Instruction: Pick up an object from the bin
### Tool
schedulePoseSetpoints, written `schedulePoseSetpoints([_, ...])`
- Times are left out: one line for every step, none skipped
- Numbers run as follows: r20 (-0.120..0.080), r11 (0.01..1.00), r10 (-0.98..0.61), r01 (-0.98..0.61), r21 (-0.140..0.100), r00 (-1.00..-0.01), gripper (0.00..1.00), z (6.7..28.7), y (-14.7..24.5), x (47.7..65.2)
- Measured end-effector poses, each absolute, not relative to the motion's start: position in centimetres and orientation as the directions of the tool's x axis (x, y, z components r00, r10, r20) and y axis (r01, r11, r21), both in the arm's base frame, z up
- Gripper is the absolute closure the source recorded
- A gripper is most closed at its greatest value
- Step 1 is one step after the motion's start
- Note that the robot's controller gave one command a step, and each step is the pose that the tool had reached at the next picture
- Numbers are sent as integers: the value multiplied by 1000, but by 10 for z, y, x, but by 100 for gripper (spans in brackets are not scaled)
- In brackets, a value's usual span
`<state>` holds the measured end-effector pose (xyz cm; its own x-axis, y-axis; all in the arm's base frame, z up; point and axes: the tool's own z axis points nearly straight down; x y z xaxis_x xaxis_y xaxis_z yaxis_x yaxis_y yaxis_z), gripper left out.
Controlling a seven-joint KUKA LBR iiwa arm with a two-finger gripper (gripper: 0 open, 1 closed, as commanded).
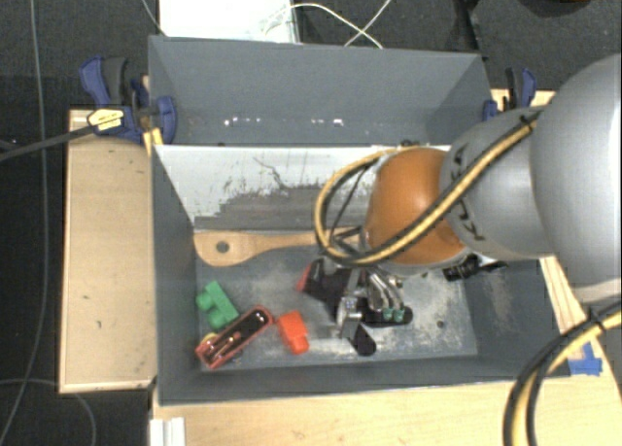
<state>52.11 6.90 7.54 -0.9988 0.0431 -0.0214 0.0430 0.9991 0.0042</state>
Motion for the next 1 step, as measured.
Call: schedulePoseSetpoints([-23, 998, 58, 58, 7, -998, 0, 74, 63, 520])
